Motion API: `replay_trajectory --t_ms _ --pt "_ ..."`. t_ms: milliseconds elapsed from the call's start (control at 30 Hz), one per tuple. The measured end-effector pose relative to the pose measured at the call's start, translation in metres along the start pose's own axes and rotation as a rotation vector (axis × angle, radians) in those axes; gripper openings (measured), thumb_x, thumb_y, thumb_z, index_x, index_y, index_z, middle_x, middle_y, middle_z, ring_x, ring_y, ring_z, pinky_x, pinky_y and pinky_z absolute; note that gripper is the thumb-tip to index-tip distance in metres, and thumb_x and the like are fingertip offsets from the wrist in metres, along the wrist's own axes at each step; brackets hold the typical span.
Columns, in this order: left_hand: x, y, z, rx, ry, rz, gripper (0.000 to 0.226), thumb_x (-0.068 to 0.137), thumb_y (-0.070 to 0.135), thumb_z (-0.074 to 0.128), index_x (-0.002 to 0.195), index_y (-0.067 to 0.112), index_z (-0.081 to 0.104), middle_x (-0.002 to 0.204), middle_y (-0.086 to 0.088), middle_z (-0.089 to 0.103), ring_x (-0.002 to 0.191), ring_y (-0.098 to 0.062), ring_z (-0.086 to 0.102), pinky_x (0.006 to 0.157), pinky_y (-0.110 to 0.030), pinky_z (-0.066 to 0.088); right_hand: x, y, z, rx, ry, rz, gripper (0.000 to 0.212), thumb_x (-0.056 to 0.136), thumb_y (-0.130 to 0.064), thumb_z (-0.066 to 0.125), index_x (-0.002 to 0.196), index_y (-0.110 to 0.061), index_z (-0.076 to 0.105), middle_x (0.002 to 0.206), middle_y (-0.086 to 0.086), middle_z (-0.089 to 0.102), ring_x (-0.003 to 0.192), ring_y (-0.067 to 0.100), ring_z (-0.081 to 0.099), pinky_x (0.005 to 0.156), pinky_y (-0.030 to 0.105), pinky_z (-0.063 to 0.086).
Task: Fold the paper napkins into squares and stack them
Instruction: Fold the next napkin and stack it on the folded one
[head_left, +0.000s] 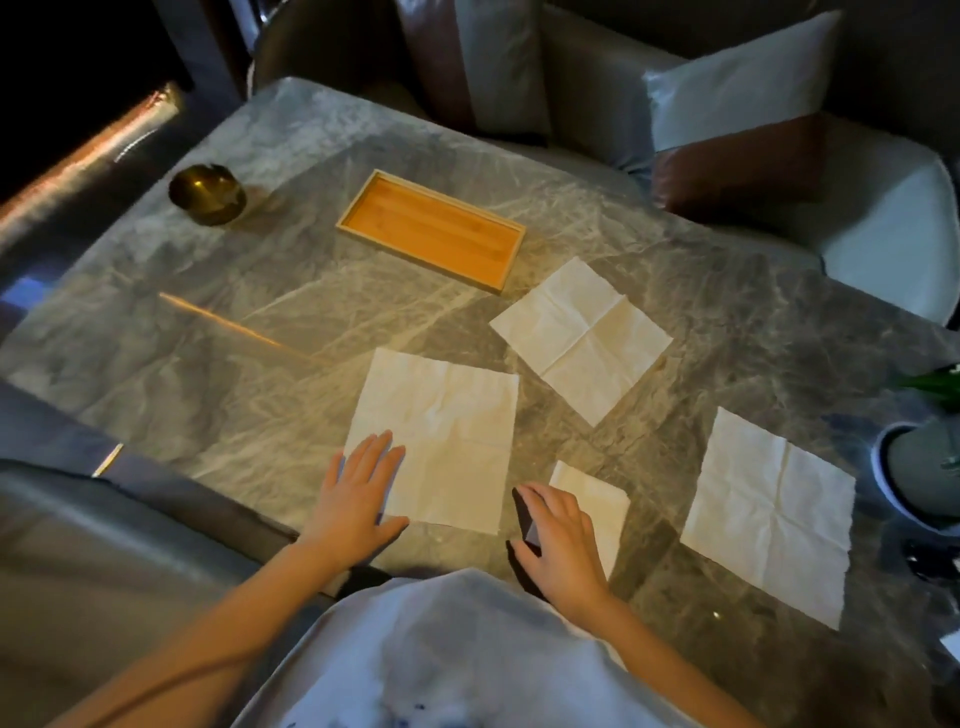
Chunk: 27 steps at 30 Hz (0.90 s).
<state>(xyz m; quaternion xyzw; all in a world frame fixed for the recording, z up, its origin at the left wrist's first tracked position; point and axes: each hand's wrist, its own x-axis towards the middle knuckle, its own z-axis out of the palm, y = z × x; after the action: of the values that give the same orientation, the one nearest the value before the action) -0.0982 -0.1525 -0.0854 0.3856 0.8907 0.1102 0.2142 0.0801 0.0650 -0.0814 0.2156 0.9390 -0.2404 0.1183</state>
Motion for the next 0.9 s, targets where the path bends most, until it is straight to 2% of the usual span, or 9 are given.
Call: replay_trajectory --t_ms 133,267,367,433,533,667,767,833,900 --pt "-0.014 -0.015 0.004 -0.059 -0.018 -0.06 0.082 0.084 0.035 0.065 0.148 0.016 0.018 0.159 -0.007 0.016 0.144 -0.025 0.018 0.118 -0.042 0.02 0.018 -0.011 0.002 -0.069 -0.038 -0.119 0.058 0.088 -0.037 0.062 0.139 -0.031 0.036 0.147 -0.012 0.038 0.131 0.015 0.035 0.104 0.034 0.037" --pt "-0.021 -0.017 0.009 -0.063 -0.013 -0.074 0.069 0.083 0.026 0.062 0.144 0.015 0.031 0.153 -0.009 0.03 0.138 -0.028 0.031 0.112 -0.041 0.029 0.025 -0.016 0.008 -0.085 -0.082 -0.188 0.05 0.083 -0.03 0.069 0.128 -0.029 0.049 0.141 -0.011 0.045 0.126 0.017 0.042 0.095 0.034 0.041" --pt "-0.024 -0.017 0.01 -0.076 -0.002 -0.076 0.064 0.079 0.029 0.06 0.139 0.017 0.039 0.149 -0.008 0.035 0.134 -0.029 0.036 0.106 -0.042 0.034 0.026 -0.015 0.01 -0.082 -0.009 -0.201 0.034 0.08 -0.024 0.071 0.111 -0.031 0.06 0.124 -0.011 0.055 0.114 0.016 0.05 0.088 0.033 0.042" --pt "-0.026 -0.017 0.012 -0.085 -0.004 -0.085 0.067 0.076 0.034 0.059 0.139 0.02 0.038 0.148 -0.005 0.035 0.134 -0.026 0.035 0.107 -0.041 0.033 0.026 -0.013 0.011 -0.076 0.031 -0.214 0.02 0.079 -0.021 0.071 0.096 -0.031 0.065 0.11 -0.014 0.059 0.105 0.015 0.053 0.085 0.032 0.041" --pt "-0.03 -0.019 0.014 -0.076 -0.004 -0.093 0.075 0.073 0.043 0.059 0.141 0.025 0.033 0.147 0.0 0.033 0.133 -0.022 0.033 0.109 -0.039 0.03 0.027 -0.013 0.008 -0.033 0.066 -0.218 0.012 0.084 -0.022 0.067 0.087 -0.032 0.063 0.101 -0.017 0.061 0.099 0.012 0.053 0.082 0.03 0.04" --pt "-0.033 -0.029 0.01 -0.087 0.003 -0.122 0.087 0.069 0.049 0.066 0.143 0.024 0.027 0.151 -0.005 0.027 0.135 -0.027 0.031 0.11 -0.044 0.029 0.024 -0.014 0.0 0.153 0.077 -0.201 0.013 0.093 -0.02 0.055 0.095 -0.033 0.054 0.099 -0.014 0.061 0.094 0.01 0.054 0.077 0.031 0.049" --pt "-0.031 -0.04 0.0 -0.152 0.054 -0.164 0.092 0.066 0.044 0.076 0.142 0.018 0.031 0.151 -0.011 0.029 0.134 -0.032 0.033 0.11 -0.049 0.031 0.021 -0.016 -0.007 0.335 0.03 -0.142 0.014 0.097 -0.024 0.049 0.099 -0.038 0.051 0.104 -0.011 0.062 0.095 0.006 0.059 0.079 0.029 0.054" --pt "-0.025 -0.044 -0.008 -0.211 0.088 -0.161 0.085 0.069 0.036 0.08 0.14 0.016 0.037 0.15 -0.013 0.033 0.133 -0.032 0.036 0.109 -0.049 0.034 0.018 -0.018 -0.013 0.412 -0.021 -0.14 0.017 0.098 -0.029 0.046 0.095 -0.045 0.047 0.1 -0.014 0.064 0.091 0.005 0.062 0.077 0.028 0.055" --pt "-0.019 -0.043 -0.014 -0.245 0.133 -0.113 0.064 0.074 0.024 0.078 0.131 0.019 0.05 0.147 -0.012 0.039 0.131 -0.031 0.04 0.105 -0.048 0.039 0.016 -0.019 -0.016 0.467 -0.045 -0.131 0.016 0.098 -0.033 0.046 0.091 -0.047 0.044 0.091 -0.015 0.064 0.082 0.006 0.063 0.068 0.028 0.055"
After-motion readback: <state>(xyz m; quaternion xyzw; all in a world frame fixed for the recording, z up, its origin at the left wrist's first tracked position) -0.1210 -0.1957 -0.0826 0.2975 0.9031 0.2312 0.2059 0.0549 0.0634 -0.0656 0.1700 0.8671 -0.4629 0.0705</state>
